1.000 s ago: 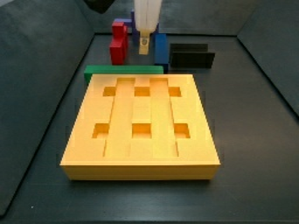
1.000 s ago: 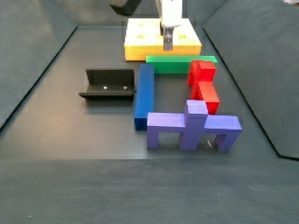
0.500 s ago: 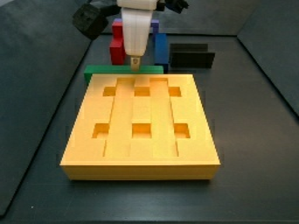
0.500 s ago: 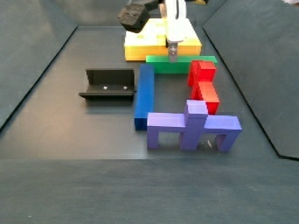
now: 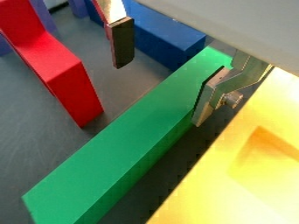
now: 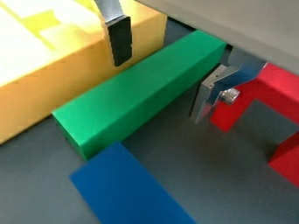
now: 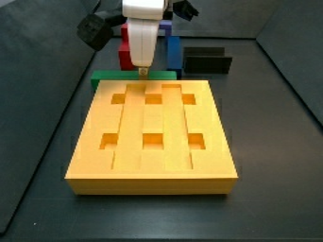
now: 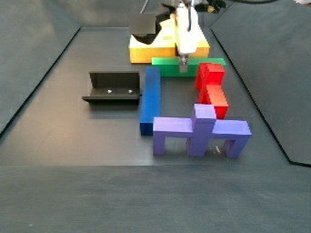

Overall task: Pick up the green object. Move up. Move to above the board. Insert the green object.
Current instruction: Pick up the green object.

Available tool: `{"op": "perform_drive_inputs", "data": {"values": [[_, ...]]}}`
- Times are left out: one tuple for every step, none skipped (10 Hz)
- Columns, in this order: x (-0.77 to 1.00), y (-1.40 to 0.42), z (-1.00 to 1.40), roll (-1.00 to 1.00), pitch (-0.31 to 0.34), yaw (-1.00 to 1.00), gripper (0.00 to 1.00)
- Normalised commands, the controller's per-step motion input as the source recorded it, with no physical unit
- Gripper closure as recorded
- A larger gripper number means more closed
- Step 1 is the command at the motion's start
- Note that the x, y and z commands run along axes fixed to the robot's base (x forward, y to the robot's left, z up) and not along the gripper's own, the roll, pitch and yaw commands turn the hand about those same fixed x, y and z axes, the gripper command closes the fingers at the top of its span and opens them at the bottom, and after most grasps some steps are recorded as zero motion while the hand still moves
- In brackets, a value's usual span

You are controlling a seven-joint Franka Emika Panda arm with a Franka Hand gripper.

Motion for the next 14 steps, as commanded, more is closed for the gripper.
{"op": "perform_drive_inputs", "data": {"values": [[-0.06,0.05,-0.22,-0.13,-0.101,0.0,0.0],[-0.04,0.0,-0.21,-0.07,-0.064,0.0,0.0],[-0.09,0.0,-0.15,-0.06,-0.044,-0.05,0.0],[-0.14,0.0,-0.13,-0.06,-0.059,-0.07,0.0],[-0.08,0.0,-0.05,-0.07,-0.051,-0.04,0.0],[0.0,0.0,0.0,0.0,0.0,0.0,0.0],[0.0,0.0,0.0,0.0,0.0,0.0,1.0],[0.0,0.0,0.0,0.0,0.0,0.0,1.0],[0.0,0.0,0.0,0.0,0.0,0.0,1.0],[0.0,0.0,0.0,0.0,0.0,0.0,1.0],[0.0,0.0,0.0,0.0,0.0,0.0,1.0],[0.0,0.0,0.0,0.0,0.0,0.0,1.0],[0.0,0.0,0.0,0.0,0.0,0.0,1.0],[0.0,0.0,0.0,0.0,0.0,0.0,1.0]]}}
